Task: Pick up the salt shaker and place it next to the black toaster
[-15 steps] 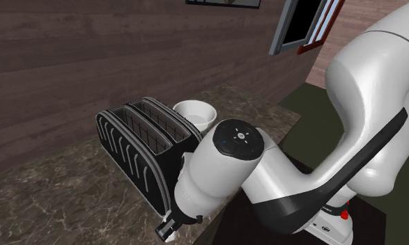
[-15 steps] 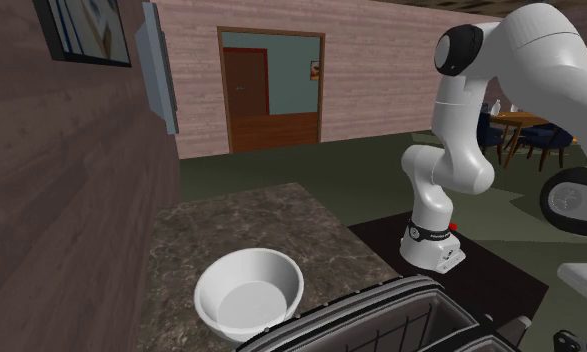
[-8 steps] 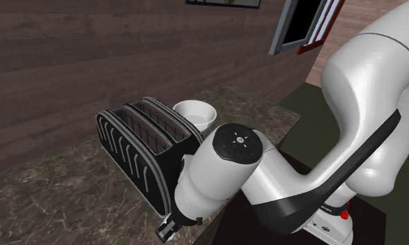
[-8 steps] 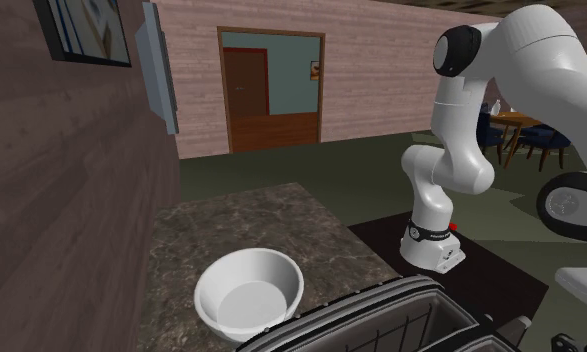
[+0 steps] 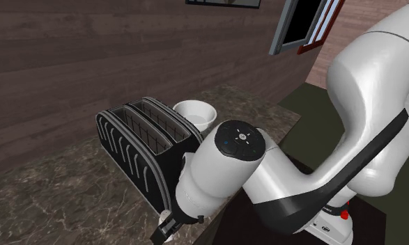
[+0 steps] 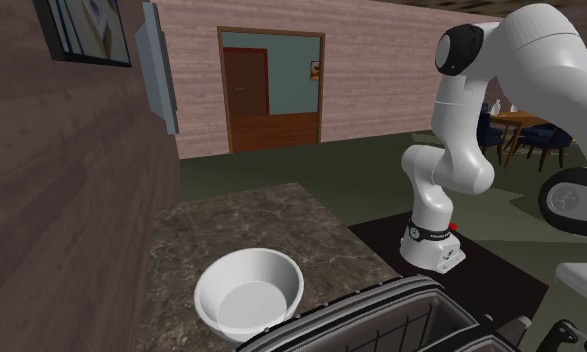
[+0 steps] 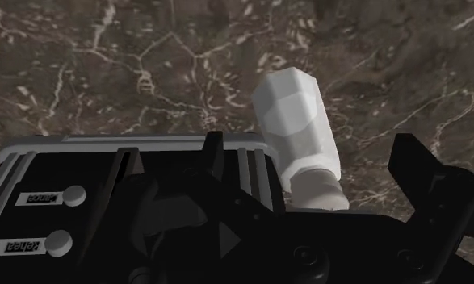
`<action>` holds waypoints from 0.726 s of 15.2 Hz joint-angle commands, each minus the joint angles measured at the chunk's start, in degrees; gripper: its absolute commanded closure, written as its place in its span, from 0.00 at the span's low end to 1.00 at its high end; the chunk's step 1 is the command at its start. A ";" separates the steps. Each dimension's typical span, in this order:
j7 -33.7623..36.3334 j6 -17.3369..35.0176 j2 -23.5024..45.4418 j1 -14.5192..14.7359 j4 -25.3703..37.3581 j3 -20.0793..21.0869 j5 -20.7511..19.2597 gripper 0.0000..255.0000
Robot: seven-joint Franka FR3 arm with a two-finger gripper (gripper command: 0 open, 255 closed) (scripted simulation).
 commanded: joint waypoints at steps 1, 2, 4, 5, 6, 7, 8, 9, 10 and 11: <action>-4.36 -2.01 -4.08 -0.04 -0.04 0.58 6.49 0.00; -6.94 -3.55 -6.67 0.37 0.05 0.33 10.13 0.00; -8.58 -4.89 -8.50 1.44 0.22 -0.66 12.45 0.00; -8.57 -4.89 -8.49 1.49 0.22 -0.71 12.43 0.00; -8.57 -4.89 -8.49 1.51 0.22 -0.72 12.44 0.00; -8.57 -4.89 -8.49 1.50 0.22 -0.72 12.43 0.00; -8.57 -4.89 -8.49 1.50 0.22 -0.72 12.43 0.00; -8.57 -4.89 -8.49 1.50 0.22 -0.72 12.43 0.00; -8.57 -4.89 -8.49 1.50 0.22 -0.72 12.43 0.00; -8.56 -4.89 -8.49 1.50 0.22 -0.72 12.43 0.00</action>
